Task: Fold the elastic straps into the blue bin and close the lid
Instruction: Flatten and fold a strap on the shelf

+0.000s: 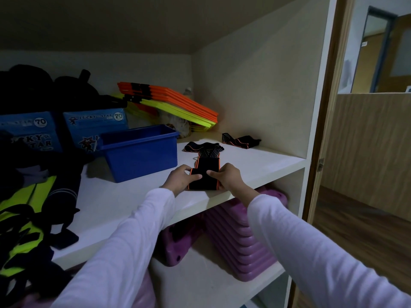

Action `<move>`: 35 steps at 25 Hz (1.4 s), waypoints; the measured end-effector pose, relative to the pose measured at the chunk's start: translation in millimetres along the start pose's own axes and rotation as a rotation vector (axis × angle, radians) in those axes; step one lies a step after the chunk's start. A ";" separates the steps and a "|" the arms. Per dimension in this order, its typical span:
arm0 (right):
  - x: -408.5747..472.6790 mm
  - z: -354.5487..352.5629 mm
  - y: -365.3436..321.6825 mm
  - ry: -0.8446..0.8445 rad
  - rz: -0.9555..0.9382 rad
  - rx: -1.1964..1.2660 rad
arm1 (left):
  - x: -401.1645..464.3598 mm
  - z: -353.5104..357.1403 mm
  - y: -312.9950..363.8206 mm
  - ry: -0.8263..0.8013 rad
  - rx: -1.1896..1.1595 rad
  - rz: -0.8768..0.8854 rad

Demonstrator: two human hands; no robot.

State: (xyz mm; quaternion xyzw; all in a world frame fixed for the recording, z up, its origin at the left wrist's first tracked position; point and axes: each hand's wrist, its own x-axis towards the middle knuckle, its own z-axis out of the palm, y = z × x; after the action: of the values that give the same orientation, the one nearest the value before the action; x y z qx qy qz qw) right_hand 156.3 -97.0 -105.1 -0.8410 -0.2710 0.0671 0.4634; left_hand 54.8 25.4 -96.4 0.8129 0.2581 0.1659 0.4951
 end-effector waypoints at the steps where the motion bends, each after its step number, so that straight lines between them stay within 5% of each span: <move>1: 1.5 1.4 -0.4 0.022 -0.007 -0.018 | 2.6 0.4 -1.0 0.003 0.000 -0.006; 8: -0.2 4.7 3.5 0.081 -0.083 -0.149 | 6.6 5.4 1.0 0.047 0.057 -0.011; 13: -2.8 6.5 6.1 0.051 -0.377 -0.294 | 5.9 12.3 4.9 0.110 0.244 0.272; 22: -4.1 -19.0 17.1 -0.222 -0.433 -0.348 | 3.0 -4.6 -0.1 -0.111 0.536 0.335; 30: 10.1 -23.4 12.7 -0.207 -0.216 0.036 | 8.6 3.2 0.1 -0.077 -0.100 0.157; 35: 18.4 -15.3 15.7 -0.203 -0.121 0.078 | 15.2 8.1 -1.2 -0.084 -0.142 0.113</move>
State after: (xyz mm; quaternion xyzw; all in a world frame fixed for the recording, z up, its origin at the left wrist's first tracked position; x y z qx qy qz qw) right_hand 183.6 -105.5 -106.7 -0.7934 -0.3641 0.1342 0.4690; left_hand 71.1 28.8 -100.9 0.7953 0.1784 0.1773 0.5515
